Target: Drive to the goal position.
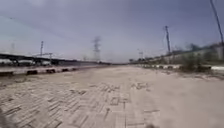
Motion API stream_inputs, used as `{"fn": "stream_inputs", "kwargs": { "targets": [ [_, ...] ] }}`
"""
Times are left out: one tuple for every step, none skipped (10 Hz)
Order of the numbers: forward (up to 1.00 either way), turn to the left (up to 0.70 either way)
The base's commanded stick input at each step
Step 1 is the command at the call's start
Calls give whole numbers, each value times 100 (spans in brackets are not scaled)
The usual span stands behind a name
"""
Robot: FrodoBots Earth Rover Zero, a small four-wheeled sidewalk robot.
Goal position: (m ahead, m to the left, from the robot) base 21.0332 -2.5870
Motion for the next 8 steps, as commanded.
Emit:
{"fn": "stream_inputs", "kwargs": {
  "targets": [
    [100,0],
    [100,0],
    [100,0],
    [100,0],
    [100,0],
    [100,0],
    [100,0],
    [100,0]
  ]
}}
